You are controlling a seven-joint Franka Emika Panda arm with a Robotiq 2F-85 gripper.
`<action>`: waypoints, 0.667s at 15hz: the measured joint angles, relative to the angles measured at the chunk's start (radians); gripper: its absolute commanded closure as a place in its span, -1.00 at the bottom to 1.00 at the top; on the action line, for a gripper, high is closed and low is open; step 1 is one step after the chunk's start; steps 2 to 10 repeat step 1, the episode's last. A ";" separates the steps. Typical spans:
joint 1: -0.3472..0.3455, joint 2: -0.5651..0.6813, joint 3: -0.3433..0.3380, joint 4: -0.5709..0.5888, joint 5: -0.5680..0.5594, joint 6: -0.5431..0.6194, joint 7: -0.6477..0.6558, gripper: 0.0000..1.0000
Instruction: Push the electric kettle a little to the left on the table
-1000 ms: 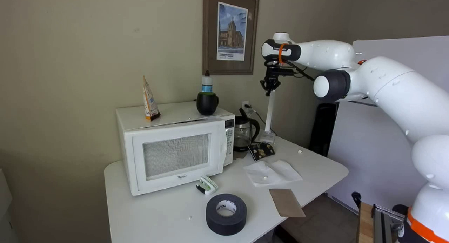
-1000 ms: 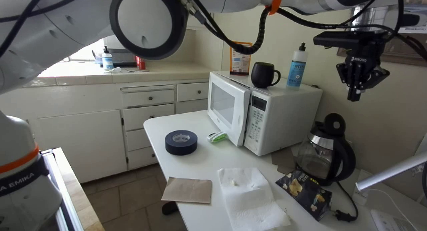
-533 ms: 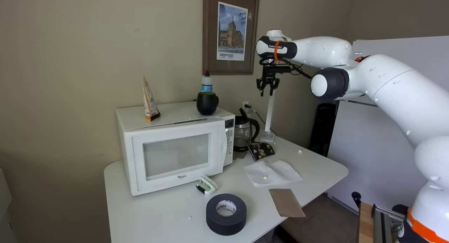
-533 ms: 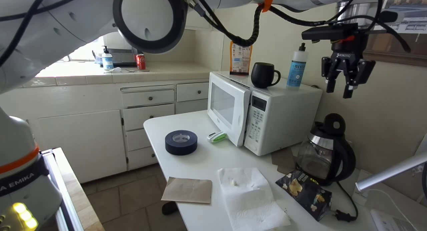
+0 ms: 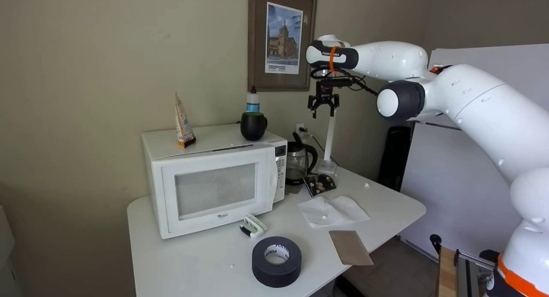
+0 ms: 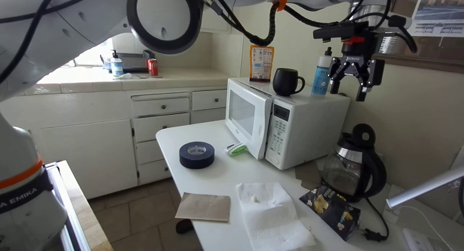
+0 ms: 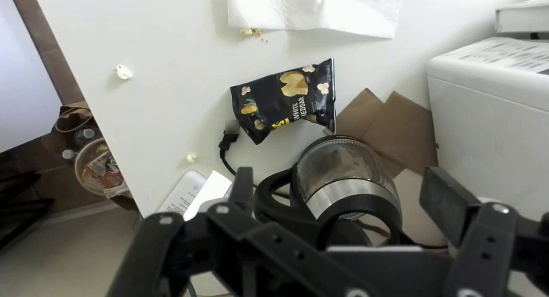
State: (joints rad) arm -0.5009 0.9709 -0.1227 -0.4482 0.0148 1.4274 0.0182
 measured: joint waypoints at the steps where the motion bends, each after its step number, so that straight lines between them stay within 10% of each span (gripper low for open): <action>1: -0.001 0.000 0.000 0.000 0.000 0.000 0.000 -1.00; 10: -0.001 0.000 0.000 0.000 0.000 0.000 0.000 -1.00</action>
